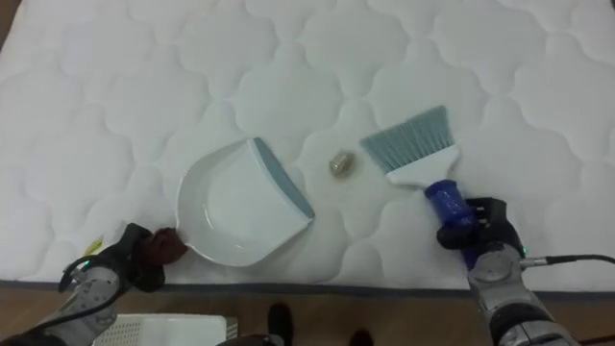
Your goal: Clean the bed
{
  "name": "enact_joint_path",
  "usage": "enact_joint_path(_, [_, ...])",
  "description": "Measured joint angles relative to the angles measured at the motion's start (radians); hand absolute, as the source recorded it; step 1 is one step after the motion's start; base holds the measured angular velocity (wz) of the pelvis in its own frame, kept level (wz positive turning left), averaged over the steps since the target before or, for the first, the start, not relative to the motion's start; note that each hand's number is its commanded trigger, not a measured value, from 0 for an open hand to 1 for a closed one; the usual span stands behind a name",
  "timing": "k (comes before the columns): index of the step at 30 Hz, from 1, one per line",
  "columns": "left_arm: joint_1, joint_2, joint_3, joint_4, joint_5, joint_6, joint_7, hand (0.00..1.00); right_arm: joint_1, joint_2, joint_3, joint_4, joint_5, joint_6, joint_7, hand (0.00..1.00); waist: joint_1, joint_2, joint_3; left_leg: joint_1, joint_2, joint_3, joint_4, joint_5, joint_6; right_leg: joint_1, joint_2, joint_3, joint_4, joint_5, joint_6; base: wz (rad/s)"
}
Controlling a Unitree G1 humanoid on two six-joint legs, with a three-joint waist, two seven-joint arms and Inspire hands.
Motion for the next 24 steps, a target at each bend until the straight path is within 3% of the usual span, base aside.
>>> enact_joint_path(16, [-0.002,0.0,-0.001,-0.001,0.001,0.007,0.01,1.0,-0.011,0.018,-0.014,0.029,0.039,0.008,-0.013,1.0,-0.001,0.001,-0.0008,-0.004,0.001,0.008,0.002,0.0,0.0,-0.015,-0.005,0.001,0.015,-0.002,-0.003,0.0])
enact_joint_path(24, [-0.008,0.0,-0.009,-0.007,0.005,0.023,0.005,1.0,-0.03,0.002,-0.026,0.043,-0.163,0.042,-0.08,1.0,-0.002,-0.002,-0.0036,-0.004,-0.004,0.008,0.004,0.001,0.002,-0.016,-0.009,0.002,0.023,-0.005,-0.001,0.0])
